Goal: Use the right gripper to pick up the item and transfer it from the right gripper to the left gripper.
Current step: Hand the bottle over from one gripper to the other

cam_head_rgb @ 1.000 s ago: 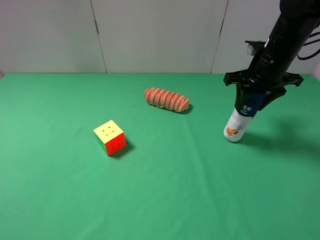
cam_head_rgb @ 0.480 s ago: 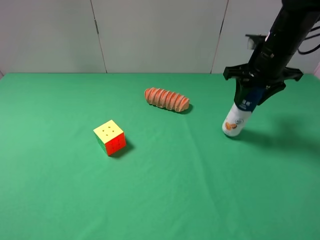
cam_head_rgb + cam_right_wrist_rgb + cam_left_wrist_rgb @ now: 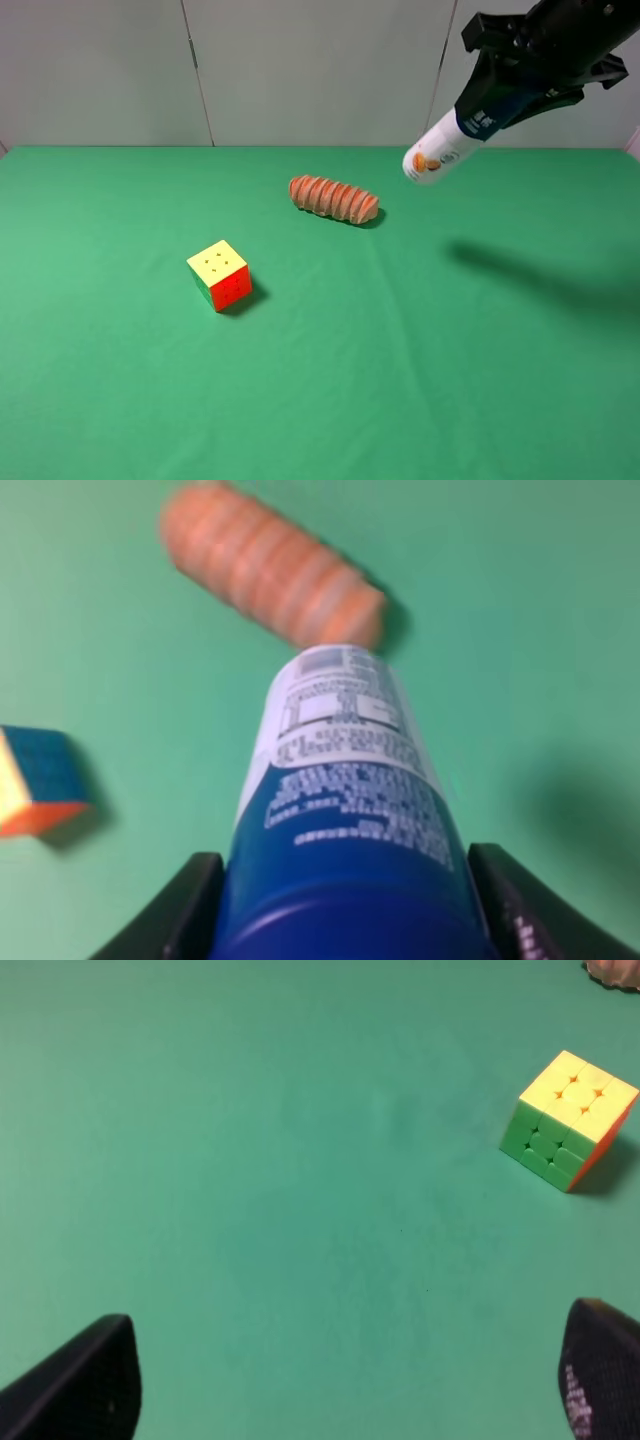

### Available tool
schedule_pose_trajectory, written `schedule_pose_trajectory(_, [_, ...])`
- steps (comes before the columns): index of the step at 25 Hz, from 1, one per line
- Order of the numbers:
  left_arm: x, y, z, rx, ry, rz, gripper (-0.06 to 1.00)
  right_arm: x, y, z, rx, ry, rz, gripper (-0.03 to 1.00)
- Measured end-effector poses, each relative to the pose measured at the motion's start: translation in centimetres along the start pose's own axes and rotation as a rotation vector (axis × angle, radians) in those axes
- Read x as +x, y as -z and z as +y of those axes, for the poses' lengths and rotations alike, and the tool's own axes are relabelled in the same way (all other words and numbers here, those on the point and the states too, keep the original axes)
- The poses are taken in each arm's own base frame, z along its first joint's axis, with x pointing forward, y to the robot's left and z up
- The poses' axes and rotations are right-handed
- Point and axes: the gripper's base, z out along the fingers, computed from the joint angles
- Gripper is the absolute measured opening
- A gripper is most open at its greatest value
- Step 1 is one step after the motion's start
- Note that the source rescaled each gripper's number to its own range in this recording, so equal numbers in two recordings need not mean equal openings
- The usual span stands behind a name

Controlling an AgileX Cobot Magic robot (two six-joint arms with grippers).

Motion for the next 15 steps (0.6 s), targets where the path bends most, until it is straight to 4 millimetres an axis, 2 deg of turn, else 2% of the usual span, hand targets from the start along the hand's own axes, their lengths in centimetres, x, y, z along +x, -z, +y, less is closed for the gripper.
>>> schedule_pose_trajectory(4, [0.0,0.0,0.0,0.0,0.0,0.0,0.69,1.4,-0.3,0.8,-0.13,0.005,-0.08,0.01])
schedule_pose_trajectory(10, [0.0,0.0,0.0,0.0,0.0,0.0,0.69,4.3,-2.6,1.2,-0.291,-0.008,-0.141,0.01])
schedule_pose_trajectory(15, [0.0,0.0,0.0,0.0,0.0,0.0,0.69,5.7,-3.7,1.4,-0.392,-0.004,-0.176,0.01])
